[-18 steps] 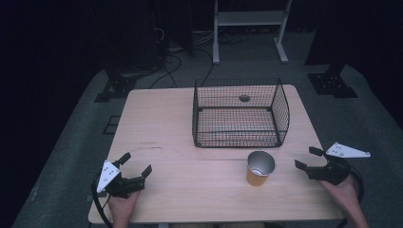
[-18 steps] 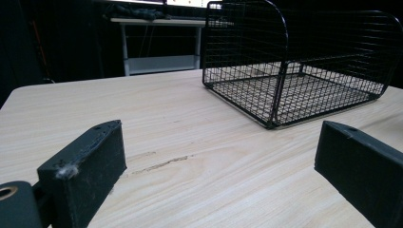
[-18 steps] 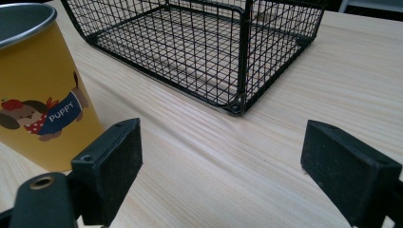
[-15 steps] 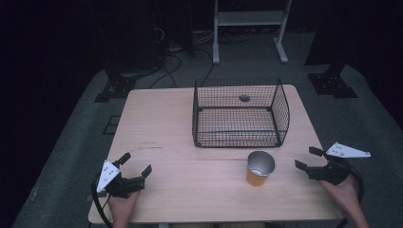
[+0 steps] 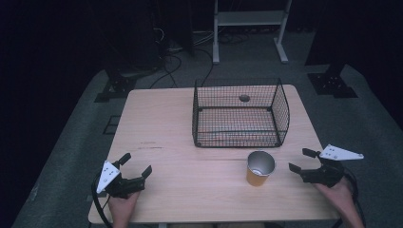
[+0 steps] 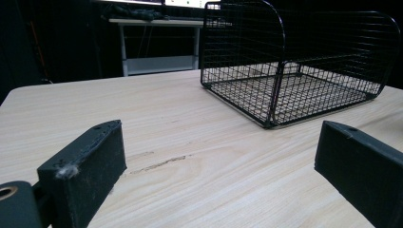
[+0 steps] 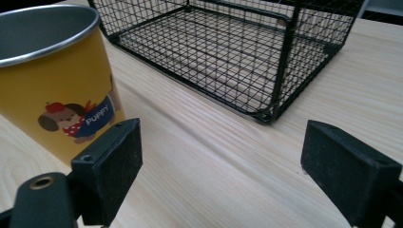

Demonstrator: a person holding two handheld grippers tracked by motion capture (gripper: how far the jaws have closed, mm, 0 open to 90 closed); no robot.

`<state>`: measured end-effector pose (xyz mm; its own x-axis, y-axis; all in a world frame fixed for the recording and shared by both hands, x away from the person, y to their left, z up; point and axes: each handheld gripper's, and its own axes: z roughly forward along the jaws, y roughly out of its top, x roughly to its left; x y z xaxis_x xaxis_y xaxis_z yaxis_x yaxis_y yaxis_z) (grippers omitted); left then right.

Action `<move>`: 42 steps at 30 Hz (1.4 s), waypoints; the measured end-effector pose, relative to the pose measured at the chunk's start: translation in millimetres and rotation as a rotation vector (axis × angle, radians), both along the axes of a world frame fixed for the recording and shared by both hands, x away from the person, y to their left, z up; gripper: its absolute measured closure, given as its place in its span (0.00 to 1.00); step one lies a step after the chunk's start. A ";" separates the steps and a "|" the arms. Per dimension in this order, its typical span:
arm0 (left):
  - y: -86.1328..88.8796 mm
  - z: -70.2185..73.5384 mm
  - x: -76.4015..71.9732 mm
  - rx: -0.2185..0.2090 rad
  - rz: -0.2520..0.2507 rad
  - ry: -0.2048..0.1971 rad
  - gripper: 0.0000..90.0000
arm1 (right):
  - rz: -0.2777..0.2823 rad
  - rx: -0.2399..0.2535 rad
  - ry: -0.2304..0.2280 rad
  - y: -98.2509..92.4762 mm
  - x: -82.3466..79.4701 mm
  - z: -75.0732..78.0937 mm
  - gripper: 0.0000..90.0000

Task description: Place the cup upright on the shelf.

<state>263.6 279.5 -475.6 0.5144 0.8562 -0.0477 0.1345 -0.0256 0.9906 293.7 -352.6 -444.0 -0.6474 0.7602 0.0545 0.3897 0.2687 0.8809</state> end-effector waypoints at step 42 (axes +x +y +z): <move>0.2 0.3 -0.3 -0.004 0.001 -0.004 0.03 | 0.138 -0.015 -0.010 37.1 -34.1 2.7 0.14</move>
<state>263.4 279.8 -475.4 0.5140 0.8564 -0.0487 0.1303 -0.0218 0.9912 259.6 -315.4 -441.3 -0.7461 0.6648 0.0367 0.3391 0.3320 0.8802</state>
